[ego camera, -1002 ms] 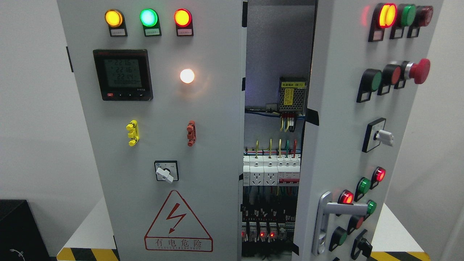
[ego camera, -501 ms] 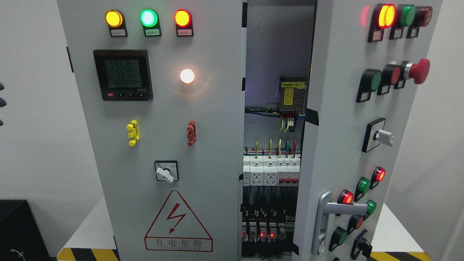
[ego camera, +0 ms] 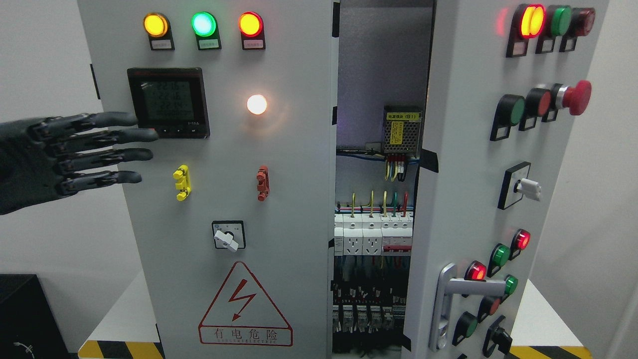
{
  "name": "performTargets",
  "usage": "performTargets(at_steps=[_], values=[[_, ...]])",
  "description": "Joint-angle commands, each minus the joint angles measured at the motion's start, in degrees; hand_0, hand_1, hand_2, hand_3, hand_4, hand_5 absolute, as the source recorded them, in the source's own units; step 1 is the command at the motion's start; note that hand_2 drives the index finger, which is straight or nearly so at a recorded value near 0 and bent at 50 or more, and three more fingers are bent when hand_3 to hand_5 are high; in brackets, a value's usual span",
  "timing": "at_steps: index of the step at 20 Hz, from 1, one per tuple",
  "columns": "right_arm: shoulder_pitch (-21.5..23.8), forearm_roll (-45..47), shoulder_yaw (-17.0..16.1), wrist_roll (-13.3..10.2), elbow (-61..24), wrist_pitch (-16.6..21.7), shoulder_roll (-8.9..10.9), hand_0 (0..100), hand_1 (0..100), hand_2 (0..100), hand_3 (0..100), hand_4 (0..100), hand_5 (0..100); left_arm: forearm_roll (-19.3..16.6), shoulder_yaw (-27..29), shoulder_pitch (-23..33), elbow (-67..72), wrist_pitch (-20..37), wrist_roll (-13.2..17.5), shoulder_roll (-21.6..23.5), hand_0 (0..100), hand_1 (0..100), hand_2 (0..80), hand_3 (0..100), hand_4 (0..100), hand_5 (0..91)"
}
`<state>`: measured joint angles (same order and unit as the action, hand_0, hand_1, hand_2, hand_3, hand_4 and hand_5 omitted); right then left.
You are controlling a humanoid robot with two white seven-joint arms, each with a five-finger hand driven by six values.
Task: Open door with both hands
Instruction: 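Reach the left hand into the gap between the two cabinet doors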
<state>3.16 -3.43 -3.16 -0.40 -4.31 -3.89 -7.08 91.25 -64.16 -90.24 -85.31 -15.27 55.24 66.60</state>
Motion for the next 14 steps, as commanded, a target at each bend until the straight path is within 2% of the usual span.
performTargets(at_steps=[1, 5, 8, 10, 14], values=[[0.00, 0.00, 0.00, -0.04, 0.00, 0.03, 0.05, 0, 0, 0, 0, 0, 0, 2.62, -27.59, -10.48, -2.76, 1.90, -1.53, -20.95, 0, 0, 0.0, 0, 0, 0.0], [0.00, 0.00, 0.00, -0.04, 0.00, 0.03, 0.05, 0, 0, 0, 0, 0, 0, 4.45, -27.25, -10.48, 0.84, 5.16, -11.98, -33.34, 0, 0, 0.0, 0, 0, 0.0], [0.00, 0.00, 0.00, -0.04, 0.00, 0.03, 0.05, 0, 0, 0, 0, 0, 0, 8.23, -24.36, -10.30, 4.36, 5.34, -15.33, -40.47, 0, 0, 0.0, 0, 0, 0.0], [0.00, 0.00, 0.00, -0.04, 0.00, 0.03, -0.04, 0, 0, 0, 0, 0, 0, 8.33, -21.54, -9.86, 4.89, 5.34, -17.35, -43.29, 0, 0, 0.0, 0, 0, 0.0], [0.00, 0.00, 0.00, -0.04, 0.00, 0.03, -0.04, 0, 0, 0, 0, 0, 0, 8.24, -16.70, -8.98, 5.33, 5.25, -24.29, -48.57, 0, 0, 0.0, 0, 0, 0.0]])
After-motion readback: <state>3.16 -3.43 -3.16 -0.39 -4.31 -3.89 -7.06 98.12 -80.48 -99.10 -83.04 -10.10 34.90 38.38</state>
